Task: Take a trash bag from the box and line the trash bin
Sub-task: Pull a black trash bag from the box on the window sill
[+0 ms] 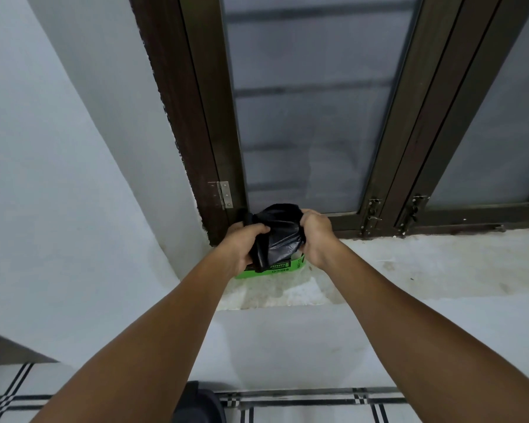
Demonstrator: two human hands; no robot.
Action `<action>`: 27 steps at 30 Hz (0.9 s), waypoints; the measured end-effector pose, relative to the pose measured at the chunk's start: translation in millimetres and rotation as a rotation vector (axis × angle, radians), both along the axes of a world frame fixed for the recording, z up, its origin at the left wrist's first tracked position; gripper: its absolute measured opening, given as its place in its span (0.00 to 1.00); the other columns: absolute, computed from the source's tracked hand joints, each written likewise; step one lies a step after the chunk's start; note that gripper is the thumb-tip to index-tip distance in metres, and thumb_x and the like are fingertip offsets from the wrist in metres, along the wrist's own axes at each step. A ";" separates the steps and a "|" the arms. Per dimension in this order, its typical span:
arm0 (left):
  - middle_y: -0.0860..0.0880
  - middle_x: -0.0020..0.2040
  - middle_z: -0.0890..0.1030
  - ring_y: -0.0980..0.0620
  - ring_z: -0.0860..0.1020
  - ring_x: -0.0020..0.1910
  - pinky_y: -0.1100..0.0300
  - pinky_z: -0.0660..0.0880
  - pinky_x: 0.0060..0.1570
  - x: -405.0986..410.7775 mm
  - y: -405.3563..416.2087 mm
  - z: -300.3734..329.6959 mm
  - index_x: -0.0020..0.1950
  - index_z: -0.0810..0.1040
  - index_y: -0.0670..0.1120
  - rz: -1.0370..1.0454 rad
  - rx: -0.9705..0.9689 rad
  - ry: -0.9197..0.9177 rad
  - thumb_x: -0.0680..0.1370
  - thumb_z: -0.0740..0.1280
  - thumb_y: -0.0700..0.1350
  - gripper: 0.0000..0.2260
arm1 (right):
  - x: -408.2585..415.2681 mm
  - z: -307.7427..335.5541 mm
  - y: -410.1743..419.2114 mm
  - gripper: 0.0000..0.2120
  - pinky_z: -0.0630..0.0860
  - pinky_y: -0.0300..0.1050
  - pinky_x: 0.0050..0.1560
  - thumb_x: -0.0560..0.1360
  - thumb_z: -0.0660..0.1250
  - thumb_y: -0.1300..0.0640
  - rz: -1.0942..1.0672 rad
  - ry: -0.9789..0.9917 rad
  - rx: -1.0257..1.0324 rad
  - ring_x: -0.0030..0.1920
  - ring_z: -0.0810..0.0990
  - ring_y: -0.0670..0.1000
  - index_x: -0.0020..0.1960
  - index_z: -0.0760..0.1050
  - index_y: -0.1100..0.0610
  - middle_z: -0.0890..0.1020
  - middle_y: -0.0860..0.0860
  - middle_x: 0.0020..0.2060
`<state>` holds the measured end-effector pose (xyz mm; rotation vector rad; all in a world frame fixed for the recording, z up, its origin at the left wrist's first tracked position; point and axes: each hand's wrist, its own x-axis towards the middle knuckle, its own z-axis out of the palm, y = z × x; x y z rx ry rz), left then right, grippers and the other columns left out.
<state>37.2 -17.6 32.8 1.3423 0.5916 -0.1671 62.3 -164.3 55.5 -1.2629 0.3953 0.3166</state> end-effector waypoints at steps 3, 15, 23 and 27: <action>0.42 0.53 0.86 0.41 0.85 0.52 0.42 0.81 0.57 0.2 1.8 -3.1 0.61 0.80 0.43 -0.021 0.123 -0.018 0.76 0.72 0.39 0.13 | 0.1 -4.2 -8.7 0.18 0.82 0.51 0.49 0.77 0.66 0.45 0.168 0.008 0.013 0.46 0.86 0.58 0.54 0.80 0.59 0.86 0.57 0.47; 0.43 0.57 0.81 0.44 0.82 0.53 0.49 0.82 0.50 -3.3 5.0 7.1 0.64 0.75 0.49 -0.119 0.291 0.042 0.82 0.64 0.49 0.12 | -7.5 -18.1 -17.5 0.01 0.78 0.42 0.40 0.79 0.67 0.59 0.269 -0.137 -0.282 0.40 0.80 0.49 0.50 0.77 0.55 0.81 0.53 0.44; 0.41 0.59 0.83 0.42 0.83 0.53 0.46 0.82 0.55 -7.2 2.1 13.1 0.59 0.78 0.45 -0.126 0.112 0.007 0.79 0.64 0.43 0.10 | 2.9 -16.6 -15.6 0.16 0.81 0.51 0.44 0.78 0.56 0.74 0.186 -0.124 -0.136 0.46 0.77 0.55 0.54 0.73 0.55 0.77 0.58 0.49; 0.40 0.57 0.85 0.39 0.84 0.53 0.44 0.82 0.54 -5.9 1.8 17.7 0.62 0.79 0.44 -0.100 0.018 -0.010 0.78 0.67 0.46 0.14 | 4.8 -14.9 -12.0 0.20 0.78 0.51 0.44 0.79 0.53 0.72 0.142 -0.094 -0.069 0.48 0.78 0.57 0.54 0.75 0.51 0.78 0.58 0.53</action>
